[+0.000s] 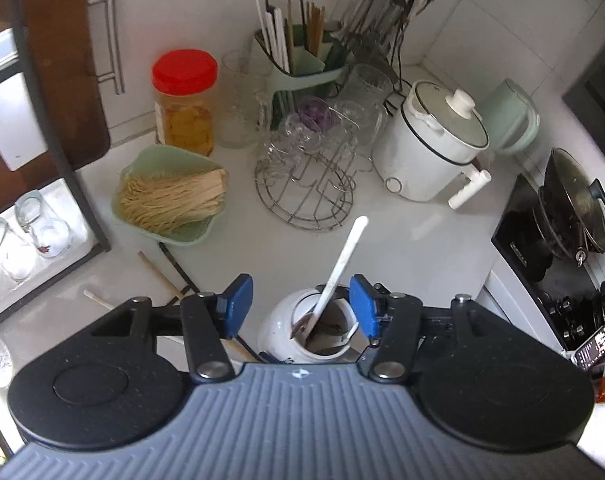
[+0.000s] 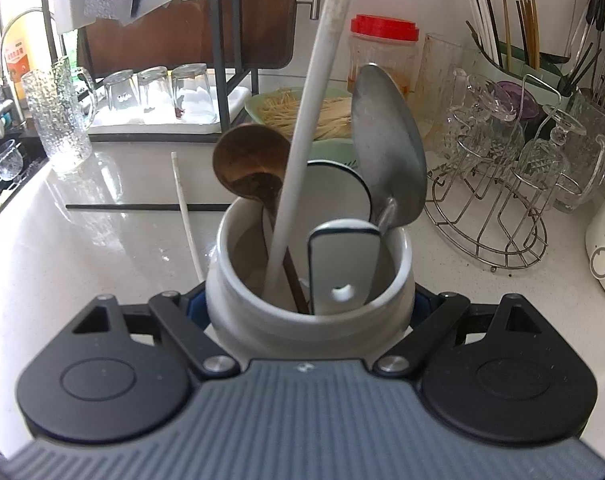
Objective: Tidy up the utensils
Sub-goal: 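Move the left gripper to the second white chopstick and close on it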
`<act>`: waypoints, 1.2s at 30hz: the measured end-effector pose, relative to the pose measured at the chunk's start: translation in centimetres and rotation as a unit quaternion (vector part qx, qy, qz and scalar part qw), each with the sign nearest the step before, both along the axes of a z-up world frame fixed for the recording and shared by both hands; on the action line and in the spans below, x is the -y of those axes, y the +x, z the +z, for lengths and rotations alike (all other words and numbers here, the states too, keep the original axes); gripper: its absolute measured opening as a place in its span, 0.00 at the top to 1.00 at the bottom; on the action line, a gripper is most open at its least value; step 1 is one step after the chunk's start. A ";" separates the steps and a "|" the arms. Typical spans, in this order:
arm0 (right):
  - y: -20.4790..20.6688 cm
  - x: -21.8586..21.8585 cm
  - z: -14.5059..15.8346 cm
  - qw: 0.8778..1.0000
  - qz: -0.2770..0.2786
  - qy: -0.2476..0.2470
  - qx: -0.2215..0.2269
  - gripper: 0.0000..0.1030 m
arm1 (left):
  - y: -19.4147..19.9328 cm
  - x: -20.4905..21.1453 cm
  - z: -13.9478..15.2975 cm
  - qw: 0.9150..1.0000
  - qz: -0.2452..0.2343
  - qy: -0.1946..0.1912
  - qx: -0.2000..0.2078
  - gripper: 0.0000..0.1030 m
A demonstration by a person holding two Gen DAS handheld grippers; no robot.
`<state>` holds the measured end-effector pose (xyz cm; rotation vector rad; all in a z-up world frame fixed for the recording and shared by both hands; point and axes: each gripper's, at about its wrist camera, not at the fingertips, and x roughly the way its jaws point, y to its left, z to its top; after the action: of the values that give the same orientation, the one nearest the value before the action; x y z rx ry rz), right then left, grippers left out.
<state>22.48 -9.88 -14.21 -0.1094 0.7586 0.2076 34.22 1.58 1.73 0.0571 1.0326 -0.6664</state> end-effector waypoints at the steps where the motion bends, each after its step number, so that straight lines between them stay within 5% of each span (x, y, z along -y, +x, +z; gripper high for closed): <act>1: 0.0 0.0 0.0 1.000 -0.001 0.000 0.000 0.11 | -0.2 -0.4 0.0 1.000 0.003 -0.001 0.005 0.42; 9: 0.1 0.0 0.0 1.000 -0.009 0.000 -0.003 0.11 | -1.6 -5.2 -3.1 0.998 0.056 0.009 0.023 0.42; 17: 0.1 -0.3 0.0 0.999 -0.037 0.002 -0.001 0.11 | -1.8 -11.5 -8.8 0.993 0.119 -0.012 -0.011 0.42; 27: 0.4 -0.5 0.3 0.998 -0.056 0.001 -0.010 0.11 | 1.2 -15.6 -13.9 0.988 0.154 0.008 -0.014 0.42; 36: 0.5 -0.6 0.3 0.997 -0.079 -0.002 -0.016 0.11 | 6.8 -16.0 -18.4 0.956 0.277 -0.055 -0.078 0.43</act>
<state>22.98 -9.26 -13.91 -0.0490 0.7958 0.0577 41.02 17.63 -16.70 -0.3763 1.0966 -0.2145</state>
